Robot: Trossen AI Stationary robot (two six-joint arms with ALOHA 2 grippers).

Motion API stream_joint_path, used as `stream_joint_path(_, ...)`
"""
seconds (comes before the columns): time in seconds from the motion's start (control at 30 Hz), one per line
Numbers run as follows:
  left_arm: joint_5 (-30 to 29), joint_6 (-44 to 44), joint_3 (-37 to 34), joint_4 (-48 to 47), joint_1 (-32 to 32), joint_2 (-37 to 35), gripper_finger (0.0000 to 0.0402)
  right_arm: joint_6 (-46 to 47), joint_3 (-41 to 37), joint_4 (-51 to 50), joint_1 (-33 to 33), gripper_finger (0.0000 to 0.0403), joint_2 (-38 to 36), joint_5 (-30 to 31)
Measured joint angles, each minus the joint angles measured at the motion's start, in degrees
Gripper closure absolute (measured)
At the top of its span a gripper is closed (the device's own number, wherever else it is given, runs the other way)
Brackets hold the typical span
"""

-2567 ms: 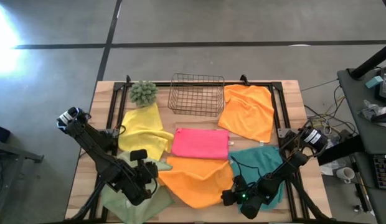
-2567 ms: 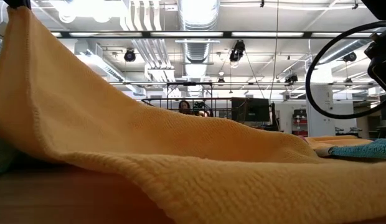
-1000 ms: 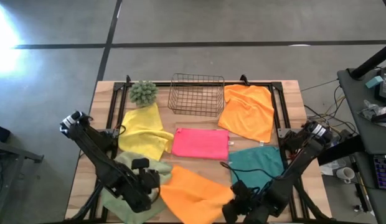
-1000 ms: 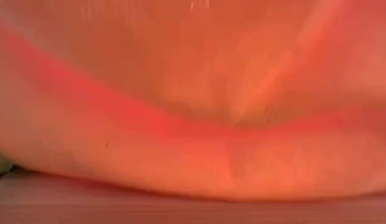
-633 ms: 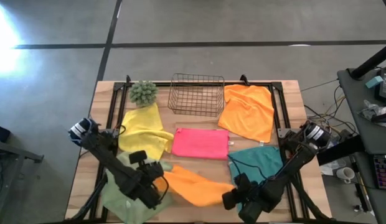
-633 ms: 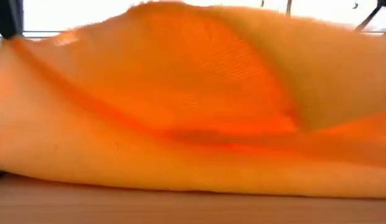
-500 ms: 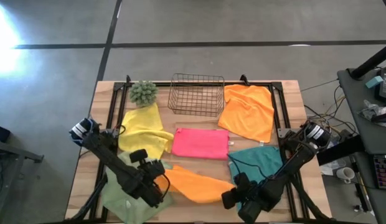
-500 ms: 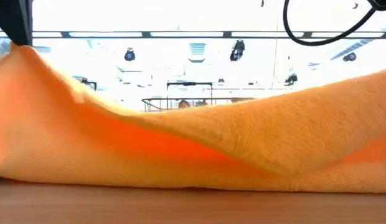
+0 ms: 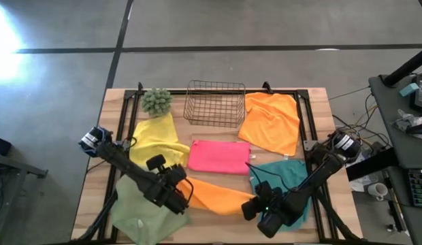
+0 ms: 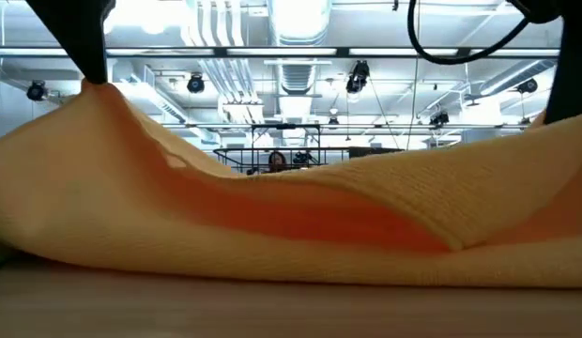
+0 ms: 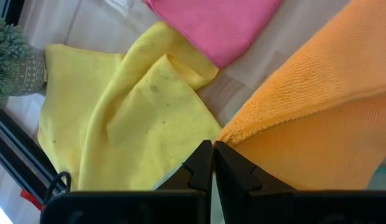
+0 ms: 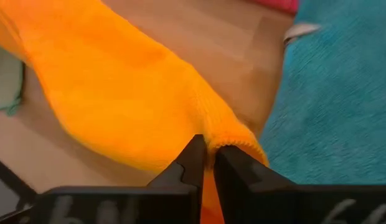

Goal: Fold microfiber towels
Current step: Fold the bottom orange microfiber towel

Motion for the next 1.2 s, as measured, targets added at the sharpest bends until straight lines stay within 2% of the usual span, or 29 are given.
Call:
stream_joint_path(0.2, -0.04, 0.02, 0.02, 0.09, 0.64, 0.0, 0.0402, -6.31, 0.0, -1.15, 0.13, 0.0323, -4.2, -0.11)
stream_joint_path(0.3, -0.09, 0.02, 0.02, 0.2, 0.75, 0.0, 0.0402, -15.29, 0.0, 0.72, 0.18, 0.0302, -6.31, 0.27)
stream_joint_path(0.47, 0.02, 0.0, 1.42, 0.33, 0.75, -0.02, 0.0402, -43.44, 0.16, 13.38, 0.41, 0.0295, -7.43, 0.29)
stream_joint_path(0.57, 0.06, 0.45, 3.47, 1.02, 0.73, -0.74, 0.0402, -63.11, 0.28, 25.28, -0.06, 0.0294, -5.32, 0.5)
stream_joint_path(0.63, 0.07, 1.19, 4.84, 1.38, 0.73, -1.42, 0.0402, -71.29, 0.28, 30.9, -0.58, 0.0294, -3.68, 2.59)
stream_joint_path(0.77, 0.11, 1.29, 7.3, 1.62, 0.7, -2.33, 0.0402, -76.47, 1.5, 32.7, -2.47, 0.0294, -0.93, 9.04)
stream_joint_path(0.87, 0.2, 2.11, 8.55, 1.73, 0.57, -2.6, 0.0402, -78.75, 2.88, 32.94, -4.2, 0.0294, 0.84, 10.56)
stream_joint_path(1.2, -0.11, 4.64, 10.07, 0.39, 0.62, -2.69, 0.0402, -79.58, 5.55, 32.5, -5.55, 0.0293, 4.63, 4.4)
